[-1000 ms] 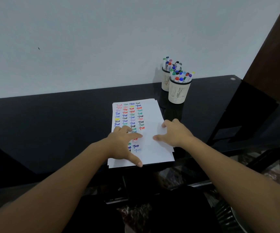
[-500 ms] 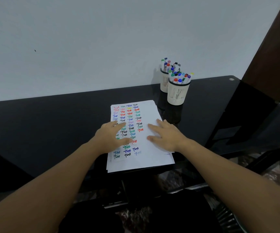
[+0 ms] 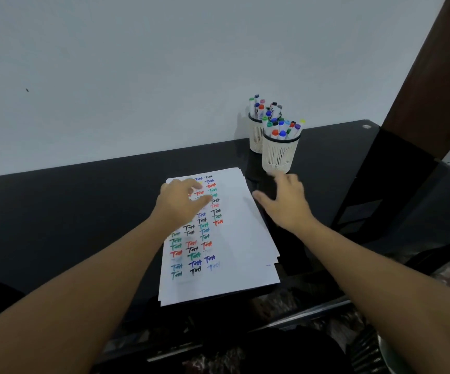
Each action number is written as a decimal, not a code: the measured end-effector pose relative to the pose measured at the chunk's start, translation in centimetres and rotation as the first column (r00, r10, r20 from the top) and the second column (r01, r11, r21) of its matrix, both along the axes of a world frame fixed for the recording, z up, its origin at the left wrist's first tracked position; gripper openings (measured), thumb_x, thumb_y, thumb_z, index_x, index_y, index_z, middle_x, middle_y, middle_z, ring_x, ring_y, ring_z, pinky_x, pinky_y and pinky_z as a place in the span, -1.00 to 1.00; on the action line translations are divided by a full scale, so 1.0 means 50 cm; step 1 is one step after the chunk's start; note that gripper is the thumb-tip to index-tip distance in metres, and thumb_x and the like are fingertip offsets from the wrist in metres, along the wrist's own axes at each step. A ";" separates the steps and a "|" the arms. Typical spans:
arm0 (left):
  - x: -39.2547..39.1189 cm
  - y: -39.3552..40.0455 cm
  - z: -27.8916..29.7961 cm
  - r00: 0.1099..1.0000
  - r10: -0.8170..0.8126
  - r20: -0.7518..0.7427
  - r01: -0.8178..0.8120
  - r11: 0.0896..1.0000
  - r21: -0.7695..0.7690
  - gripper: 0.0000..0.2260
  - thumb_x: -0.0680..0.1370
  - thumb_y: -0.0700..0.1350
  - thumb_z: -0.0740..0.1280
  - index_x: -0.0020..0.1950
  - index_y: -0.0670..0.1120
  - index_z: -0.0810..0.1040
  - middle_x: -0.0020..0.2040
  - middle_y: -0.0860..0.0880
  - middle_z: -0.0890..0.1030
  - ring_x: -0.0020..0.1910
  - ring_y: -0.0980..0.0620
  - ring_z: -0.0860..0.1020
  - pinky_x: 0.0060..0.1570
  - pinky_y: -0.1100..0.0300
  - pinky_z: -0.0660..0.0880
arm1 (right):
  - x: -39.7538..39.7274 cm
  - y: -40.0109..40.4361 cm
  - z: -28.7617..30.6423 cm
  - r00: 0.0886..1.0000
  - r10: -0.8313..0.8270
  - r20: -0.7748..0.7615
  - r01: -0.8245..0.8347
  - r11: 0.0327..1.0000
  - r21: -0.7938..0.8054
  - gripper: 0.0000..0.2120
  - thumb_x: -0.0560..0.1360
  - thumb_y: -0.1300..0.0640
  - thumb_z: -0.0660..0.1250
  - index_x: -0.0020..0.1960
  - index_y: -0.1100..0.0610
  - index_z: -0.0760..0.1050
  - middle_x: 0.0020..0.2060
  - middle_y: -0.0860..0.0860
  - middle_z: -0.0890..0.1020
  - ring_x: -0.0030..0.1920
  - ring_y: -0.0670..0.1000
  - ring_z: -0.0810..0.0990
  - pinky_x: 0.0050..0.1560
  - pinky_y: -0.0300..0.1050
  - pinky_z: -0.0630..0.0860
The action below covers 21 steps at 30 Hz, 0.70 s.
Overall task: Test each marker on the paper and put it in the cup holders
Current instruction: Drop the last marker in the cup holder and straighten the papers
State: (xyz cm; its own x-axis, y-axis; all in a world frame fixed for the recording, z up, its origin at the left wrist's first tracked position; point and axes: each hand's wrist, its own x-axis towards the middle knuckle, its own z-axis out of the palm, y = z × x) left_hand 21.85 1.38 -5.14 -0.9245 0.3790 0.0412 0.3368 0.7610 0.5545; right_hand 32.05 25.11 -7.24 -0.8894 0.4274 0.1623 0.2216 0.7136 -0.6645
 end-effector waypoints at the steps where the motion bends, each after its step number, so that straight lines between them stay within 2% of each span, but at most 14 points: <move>1: -0.012 0.026 0.010 1.000 0.004 0.031 -0.006 0.997 0.075 -0.55 0.53 0.20 0.42 0.36 0.06 0.51 0.23 -0.01 0.52 0.15 0.04 0.51 -0.05 0.12 0.57 | -0.014 0.015 0.007 0.997 -0.071 -0.024 0.070 0.996 -0.056 -0.33 0.55 -0.13 0.45 0.54 0.02 0.26 0.43 0.12 0.32 0.46 0.16 0.26 0.38 0.07 0.35; 2: -0.026 0.055 0.018 0.999 -0.002 0.041 -0.003 0.992 0.129 -0.55 0.54 0.19 0.42 0.37 0.05 0.49 0.24 -0.02 0.53 0.10 0.04 0.55 -0.10 0.15 0.58 | -0.031 0.033 0.012 0.990 -0.134 -0.040 0.129 0.985 -0.115 -0.27 0.52 -0.12 0.49 0.55 0.04 0.23 0.45 0.13 0.30 0.48 0.16 0.25 0.40 0.09 0.35; 4: -0.056 0.117 0.035 0.999 -0.019 0.049 0.008 0.975 0.222 -0.49 0.54 0.19 0.41 0.42 0.04 0.43 0.29 -0.04 0.53 0.14 0.00 0.57 -0.02 0.14 0.57 | -0.064 0.068 0.021 0.975 -0.211 -0.063 0.194 0.958 -0.209 -0.14 0.44 -0.09 0.58 0.55 0.05 0.17 0.46 0.12 0.29 0.49 0.14 0.27 0.45 0.14 0.40; 7: -0.112 0.215 0.057 0.995 -0.024 0.093 -0.008 0.946 0.325 -0.41 0.54 0.19 0.42 0.49 0.03 0.34 0.39 -0.08 0.47 0.27 -0.05 0.52 0.11 0.12 0.50 | -0.114 0.114 0.023 0.978 -0.197 -0.071 0.169 0.943 -0.286 0.03 0.33 -0.06 0.66 0.57 0.03 0.09 0.47 0.08 0.27 0.50 0.10 0.28 0.46 0.20 0.41; 11: -0.195 0.329 0.070 0.993 -0.006 0.119 -0.040 0.925 0.379 -0.33 0.53 0.14 0.46 0.53 -0.02 0.26 0.45 -0.11 0.42 0.36 -0.08 0.46 0.12 0.14 0.42 | -0.173 0.164 0.009 0.970 -0.203 -0.133 0.142 0.919 -0.366 0.19 0.22 -0.09 0.72 0.61 0.00 0.04 0.49 0.03 0.30 0.52 0.04 0.28 0.48 0.20 0.39; 13: -0.233 0.370 0.065 0.987 -0.036 0.158 -0.032 0.911 0.411 -0.30 0.51 0.09 0.49 0.54 -0.04 0.24 0.45 -0.09 0.41 0.37 -0.06 0.44 0.15 0.14 0.42 | -0.195 0.184 0.000 0.964 -0.197 -0.180 0.116 0.918 -0.380 0.16 0.21 -0.08 0.72 0.60 0.01 0.10 0.46 -0.01 0.36 0.48 0.01 0.35 0.45 0.18 0.45; 16: -0.274 0.420 0.060 0.963 -0.111 0.245 -0.020 0.880 0.475 -0.21 0.48 -0.02 0.55 0.58 -0.02 0.18 0.52 -0.07 0.35 0.46 -0.06 0.37 0.29 0.09 0.41 | -0.212 0.206 -0.007 0.960 -0.153 -0.235 0.057 0.927 -0.370 -0.02 0.28 -0.03 0.70 0.54 0.01 0.22 0.37 -0.09 0.49 0.40 -0.06 0.45 0.37 0.10 0.54; 19: -0.301 0.461 0.052 0.932 -0.195 0.306 0.000 0.843 0.539 -0.29 0.49 -0.18 0.53 0.55 -0.02 0.26 0.45 -0.01 0.42 0.38 0.02 0.42 0.11 0.25 0.45 | -0.218 0.222 -0.017 0.953 -0.141 -0.267 0.031 0.926 -0.377 -0.06 0.29 -0.05 0.69 0.52 -0.03 0.26 0.35 -0.13 0.52 0.37 -0.08 0.49 0.33 0.07 0.57; 21: -0.315 0.479 0.045 0.926 -0.202 0.318 -0.015 0.824 0.566 -0.36 0.49 -0.25 0.51 0.50 -0.03 0.32 0.36 0.00 0.50 0.26 0.06 0.47 0.07 0.23 0.53 | -0.219 0.230 -0.021 0.950 -0.139 -0.281 0.019 0.920 -0.391 -0.07 0.30 -0.04 0.69 0.52 -0.05 0.26 0.35 -0.15 0.53 0.37 -0.10 0.49 0.32 0.07 0.58</move>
